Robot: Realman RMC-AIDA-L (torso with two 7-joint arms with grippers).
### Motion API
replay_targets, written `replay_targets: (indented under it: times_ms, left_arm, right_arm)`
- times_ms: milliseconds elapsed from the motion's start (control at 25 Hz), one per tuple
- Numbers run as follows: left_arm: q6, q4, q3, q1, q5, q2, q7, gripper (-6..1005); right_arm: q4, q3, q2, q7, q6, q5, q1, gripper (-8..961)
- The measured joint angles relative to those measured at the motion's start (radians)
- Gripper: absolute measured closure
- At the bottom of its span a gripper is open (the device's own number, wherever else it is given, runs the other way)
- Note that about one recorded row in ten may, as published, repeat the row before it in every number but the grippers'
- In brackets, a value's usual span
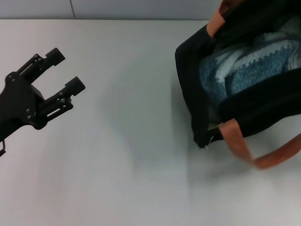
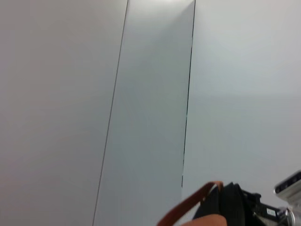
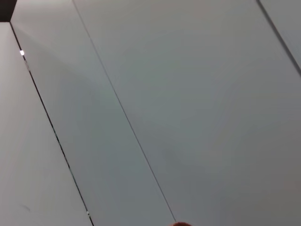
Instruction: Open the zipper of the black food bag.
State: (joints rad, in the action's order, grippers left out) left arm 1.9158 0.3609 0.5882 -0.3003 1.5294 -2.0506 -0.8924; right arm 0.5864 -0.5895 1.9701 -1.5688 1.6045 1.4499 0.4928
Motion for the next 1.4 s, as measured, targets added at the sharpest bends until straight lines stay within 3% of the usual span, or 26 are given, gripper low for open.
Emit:
replay_targets:
  times_ms: [160, 360, 680, 840, 1200, 1400]
  left_arm:
    - [0.005, 0.001, -0.005, 0.002, 0.0, 0.001, -0.002, 190]
    - [0.007, 0.001, -0.013, 0.003, 0.0, -0.002, -0.003, 172]
    - [0.011, 0.001, -0.013, 0.008, 0.001, 0.002, -0.004, 172]
    - [0.009, 0.001, -0.012, 0.008, 0.006, 0.002, 0.001, 172]
    - [0.006, 0.001, -0.005, 0.003, 0.008, -0.002, 0.006, 172]
    - [0.005, 0.001, -0.006, 0.001, 0.008, -0.003, 0.008, 172]
  right_arm:
    - [-0.019, -0.002, -0.023, -0.044, -0.01, 0.026, -0.006, 214]
    - [-0.03, -0.016, -0.033, -0.121, -0.053, 0.081, 0.018, 214]
    - [0.002, -0.016, -0.083, -0.336, -0.074, 0.448, 0.129, 215]
    - [0.092, -0.012, -0.089, -0.438, -0.043, 0.605, 0.147, 215]
    - [0.33, -0.005, -0.102, -0.616, 0.029, 0.725, 0.149, 215]
    - [0.368, 0.022, -0.111, -0.637, 0.04, 0.727, 0.172, 214]
